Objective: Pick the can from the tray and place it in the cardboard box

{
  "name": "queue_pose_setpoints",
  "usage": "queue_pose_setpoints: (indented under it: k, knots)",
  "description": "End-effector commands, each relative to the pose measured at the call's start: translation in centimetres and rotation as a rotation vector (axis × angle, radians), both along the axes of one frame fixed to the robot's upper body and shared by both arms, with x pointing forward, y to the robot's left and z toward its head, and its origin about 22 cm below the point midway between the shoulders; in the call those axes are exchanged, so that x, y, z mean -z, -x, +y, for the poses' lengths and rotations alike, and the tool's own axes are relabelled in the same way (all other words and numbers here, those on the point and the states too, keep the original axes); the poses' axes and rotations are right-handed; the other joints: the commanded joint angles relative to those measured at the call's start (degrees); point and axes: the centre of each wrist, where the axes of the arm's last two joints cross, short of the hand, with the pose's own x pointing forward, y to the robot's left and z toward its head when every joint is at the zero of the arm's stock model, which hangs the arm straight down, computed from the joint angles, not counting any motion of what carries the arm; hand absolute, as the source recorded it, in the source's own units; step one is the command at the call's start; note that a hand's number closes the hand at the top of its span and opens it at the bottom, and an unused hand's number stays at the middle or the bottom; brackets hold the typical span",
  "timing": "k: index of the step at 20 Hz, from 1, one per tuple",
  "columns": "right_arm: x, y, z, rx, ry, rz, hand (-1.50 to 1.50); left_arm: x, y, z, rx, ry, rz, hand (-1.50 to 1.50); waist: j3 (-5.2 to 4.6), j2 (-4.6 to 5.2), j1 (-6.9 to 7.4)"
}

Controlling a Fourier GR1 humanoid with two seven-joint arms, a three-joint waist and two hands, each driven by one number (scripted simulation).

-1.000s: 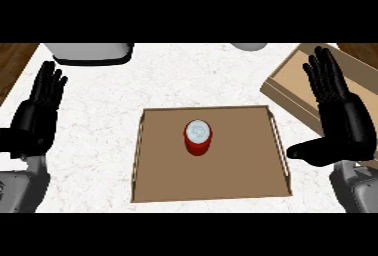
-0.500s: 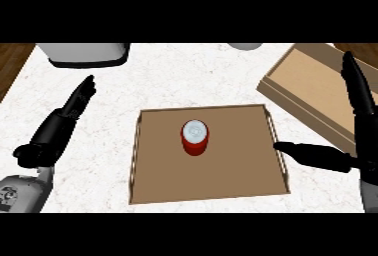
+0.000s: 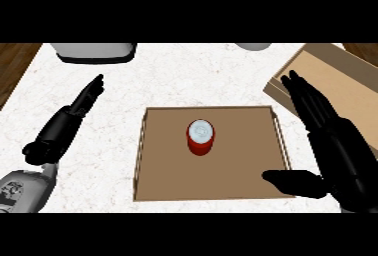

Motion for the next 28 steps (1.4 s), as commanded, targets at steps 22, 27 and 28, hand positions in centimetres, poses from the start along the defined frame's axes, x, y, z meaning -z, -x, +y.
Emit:
queue_pose_setpoints:
  k: [22,27,28]
  knots:
    - [0.8,-5.1,17.6,0.069,0.454,0.575,-1.5,-1.1,0.4,-1.4,0.034,0.004,-0.008,0.0,0.18,-0.09,0.95]
    - [1.4,-4.1,20.0,0.09,0.494,0.539,-1.5,-0.3,-0.3,0.1,0.01,-0.003,-0.003,0.0,0.15,0.02,0.19]
    - [1.8,-4.4,20.3,0.119,0.529,0.536,-1.5,-0.6,-0.3,0.3,0.016,-0.001,-0.008,0.0,0.13,-0.02,0.45]
